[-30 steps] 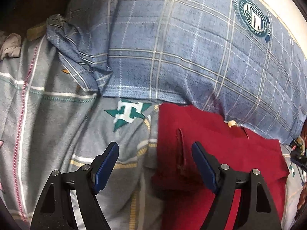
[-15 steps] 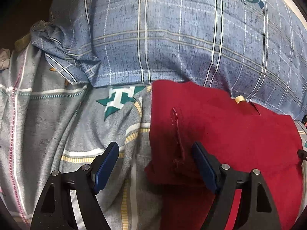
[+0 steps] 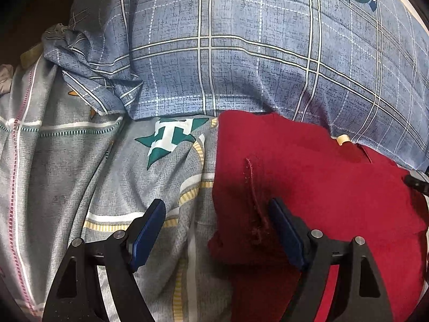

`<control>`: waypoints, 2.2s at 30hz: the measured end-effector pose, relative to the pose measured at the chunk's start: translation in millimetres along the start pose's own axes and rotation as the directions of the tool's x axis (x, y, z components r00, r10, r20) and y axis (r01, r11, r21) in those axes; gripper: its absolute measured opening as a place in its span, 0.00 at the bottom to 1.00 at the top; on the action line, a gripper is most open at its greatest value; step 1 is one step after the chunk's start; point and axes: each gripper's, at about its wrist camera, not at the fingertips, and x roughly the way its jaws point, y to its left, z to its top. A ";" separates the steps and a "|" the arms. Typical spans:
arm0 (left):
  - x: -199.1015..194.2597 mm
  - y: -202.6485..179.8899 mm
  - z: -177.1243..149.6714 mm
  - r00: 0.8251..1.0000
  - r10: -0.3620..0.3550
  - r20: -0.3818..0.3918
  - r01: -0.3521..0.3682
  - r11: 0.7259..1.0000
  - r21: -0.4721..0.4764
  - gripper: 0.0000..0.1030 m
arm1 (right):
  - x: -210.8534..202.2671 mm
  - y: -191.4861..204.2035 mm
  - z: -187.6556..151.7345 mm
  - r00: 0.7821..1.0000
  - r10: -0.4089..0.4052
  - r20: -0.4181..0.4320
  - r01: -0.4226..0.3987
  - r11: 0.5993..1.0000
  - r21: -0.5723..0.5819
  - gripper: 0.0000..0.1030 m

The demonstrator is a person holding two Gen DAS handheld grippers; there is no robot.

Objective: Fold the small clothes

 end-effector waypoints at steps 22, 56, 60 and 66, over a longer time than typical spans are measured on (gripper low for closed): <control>-2.2 -1.1 -2.3 1.000 0.009 0.004 -0.009 1.000 0.015 0.79 | -36.8 -25.5 -59.3 0.999 -0.004 -0.040 0.006 0.999 0.047 0.57; 4.2 3.3 -0.5 0.999 -0.035 -0.024 0.035 0.999 -0.015 0.82 | -41.2 -25.0 -68.2 0.998 -0.047 0.042 0.046 0.999 0.010 0.31; 0.4 1.3 -1.9 1.000 -0.025 -0.018 0.025 1.000 -0.012 0.82 | -57.4 -23.8 -71.3 0.997 -0.041 0.063 0.040 0.999 0.017 0.35; -8.2 -0.9 -9.4 1.000 -0.023 -0.007 0.022 1.000 -0.007 0.82 | -57.6 -5.8 -76.7 0.998 -0.037 0.051 0.040 0.998 -0.050 0.61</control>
